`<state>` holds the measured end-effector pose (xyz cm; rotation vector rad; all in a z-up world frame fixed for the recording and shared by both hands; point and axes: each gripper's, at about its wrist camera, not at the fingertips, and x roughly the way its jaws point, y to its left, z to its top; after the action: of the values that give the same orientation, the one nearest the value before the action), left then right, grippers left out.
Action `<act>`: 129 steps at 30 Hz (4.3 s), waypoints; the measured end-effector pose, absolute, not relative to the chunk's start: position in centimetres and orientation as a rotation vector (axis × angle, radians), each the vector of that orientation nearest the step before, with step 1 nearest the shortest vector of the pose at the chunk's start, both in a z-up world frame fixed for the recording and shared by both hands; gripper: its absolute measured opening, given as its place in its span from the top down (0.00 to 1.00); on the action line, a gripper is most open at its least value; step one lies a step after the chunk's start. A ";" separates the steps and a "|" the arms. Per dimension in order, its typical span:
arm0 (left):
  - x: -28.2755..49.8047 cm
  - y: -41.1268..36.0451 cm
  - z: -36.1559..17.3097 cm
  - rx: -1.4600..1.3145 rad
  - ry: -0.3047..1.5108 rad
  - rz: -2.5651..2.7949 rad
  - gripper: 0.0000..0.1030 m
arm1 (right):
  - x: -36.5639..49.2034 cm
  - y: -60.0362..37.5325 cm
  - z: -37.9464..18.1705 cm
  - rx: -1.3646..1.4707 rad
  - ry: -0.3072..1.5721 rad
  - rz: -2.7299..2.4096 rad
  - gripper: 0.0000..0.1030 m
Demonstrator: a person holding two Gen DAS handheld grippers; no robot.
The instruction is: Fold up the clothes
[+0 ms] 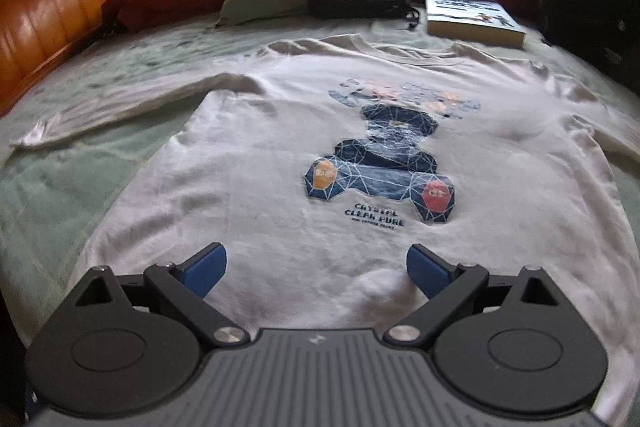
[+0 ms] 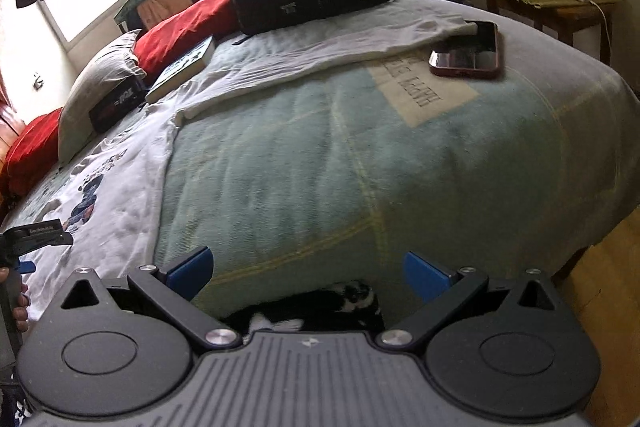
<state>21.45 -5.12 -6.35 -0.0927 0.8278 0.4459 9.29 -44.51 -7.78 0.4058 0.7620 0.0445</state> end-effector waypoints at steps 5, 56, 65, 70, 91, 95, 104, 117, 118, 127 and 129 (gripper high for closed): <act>21.4 -5.3 -6.5 -0.088 0.832 0.430 0.06 | 9.5 -44.7 -8.1 0.421 0.772 0.047 0.00; 13.4 7.3 -6.5 -0.018 0.867 -0.058 0.03 | 15.7 -21.5 -9.5 -0.165 0.699 0.556 0.00; 11.7 6.5 -5.9 -0.011 0.852 0.009 0.02 | 10.9 -23.8 -8.6 -0.274 0.714 0.533 0.00; 9.6 6.0 -4.2 -0.001 0.805 0.051 0.02 | 10.9 -24.2 -8.4 -0.154 0.712 0.554 0.00; 4.0 5.3 -3.0 -0.053 0.711 0.054 0.02 | 13.5 -33.6 -14.1 0.710 0.835 0.808 0.08; 3.8 5.1 -3.0 -0.046 0.708 0.058 0.02 | 13.0 -33.2 -13.7 0.697 0.819 0.850 0.35; 4.1 5.1 -4.0 -0.020 0.748 0.066 0.02 | 13.0 -31.5 -13.1 0.504 0.878 0.723 0.92; 10.4 6.2 -7.8 -0.024 0.853 -0.033 0.02 | 10.8 -32.6 -9.8 0.331 0.880 0.576 0.77; 10.1 6.3 -8.1 -0.021 0.849 -0.041 0.02 | 10.7 -33.0 -9.1 0.316 0.856 0.559 0.71; 11.4 7.2 -4.5 -0.010 0.785 -0.127 0.02 | 16.4 -29.3 -5.6 0.183 0.742 0.532 0.44; 13.1 7.2 -4.4 -0.004 0.763 -0.106 0.02 | 17.8 -27.2 -5.4 0.122 0.722 0.536 0.43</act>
<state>13.12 7.22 -4.35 -0.0039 0.7632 -0.1056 17.81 -27.16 -5.43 0.1215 0.7225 0.5356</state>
